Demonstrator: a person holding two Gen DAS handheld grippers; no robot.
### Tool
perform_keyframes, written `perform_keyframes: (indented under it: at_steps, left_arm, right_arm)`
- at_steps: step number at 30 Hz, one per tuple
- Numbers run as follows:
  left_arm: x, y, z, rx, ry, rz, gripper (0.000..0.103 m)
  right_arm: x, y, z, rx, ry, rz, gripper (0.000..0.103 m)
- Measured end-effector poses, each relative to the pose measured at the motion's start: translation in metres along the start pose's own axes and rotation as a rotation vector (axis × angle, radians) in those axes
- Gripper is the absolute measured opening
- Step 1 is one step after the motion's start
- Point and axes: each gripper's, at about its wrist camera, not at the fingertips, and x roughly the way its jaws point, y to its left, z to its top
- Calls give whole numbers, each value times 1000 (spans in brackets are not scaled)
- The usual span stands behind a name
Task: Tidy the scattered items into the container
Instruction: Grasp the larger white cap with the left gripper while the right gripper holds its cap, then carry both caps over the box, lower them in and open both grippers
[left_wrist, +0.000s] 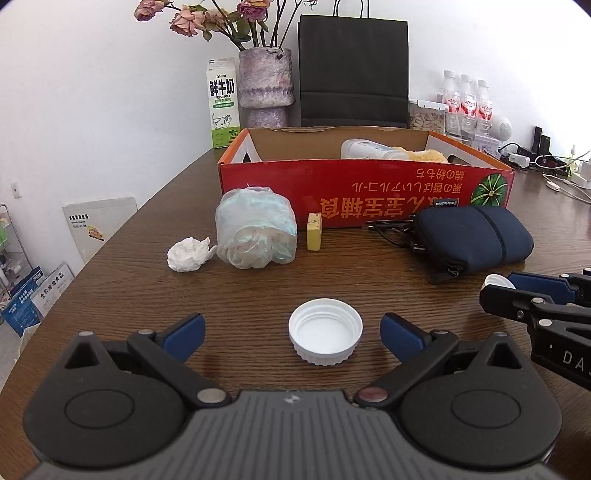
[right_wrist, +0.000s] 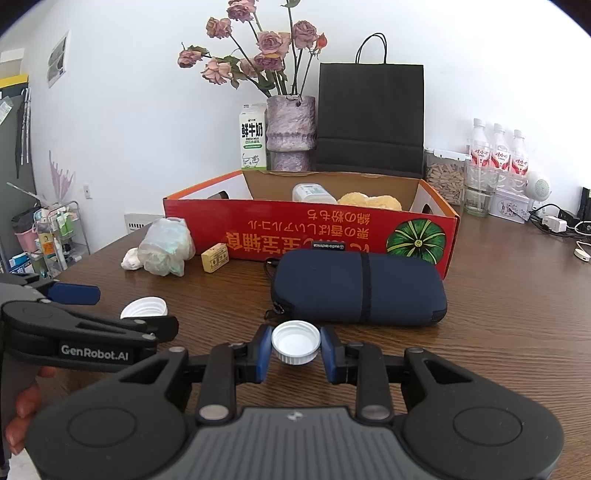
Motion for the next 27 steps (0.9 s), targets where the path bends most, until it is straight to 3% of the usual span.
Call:
perform_keyframes:
  at_steps: [2, 4, 6, 8, 24, 27]
  left_arm:
    - [0, 0, 0, 0, 4, -6, 102]
    - [2, 0, 0, 2, 13, -7, 88]
    - [1, 1, -2, -6, -4, -24, 61]
    - [-2, 0, -3, 2, -24, -18, 42]
    - [-7, 2, 0, -20, -55, -10, 41]
    - [-18, 2, 8, -23, -98, -24, 41]
  right_arm:
    - [0, 0, 0, 0, 1, 0, 27]
    - [1, 0, 0, 0, 3, 0, 27]
    - [1, 1, 0, 0, 4, -1, 27]
    - [1, 0, 0, 0, 5, -1, 27]
    - [-1, 1, 0, 1, -11, 22, 27]
    - [-5, 1, 2, -3, -20, 33, 27]
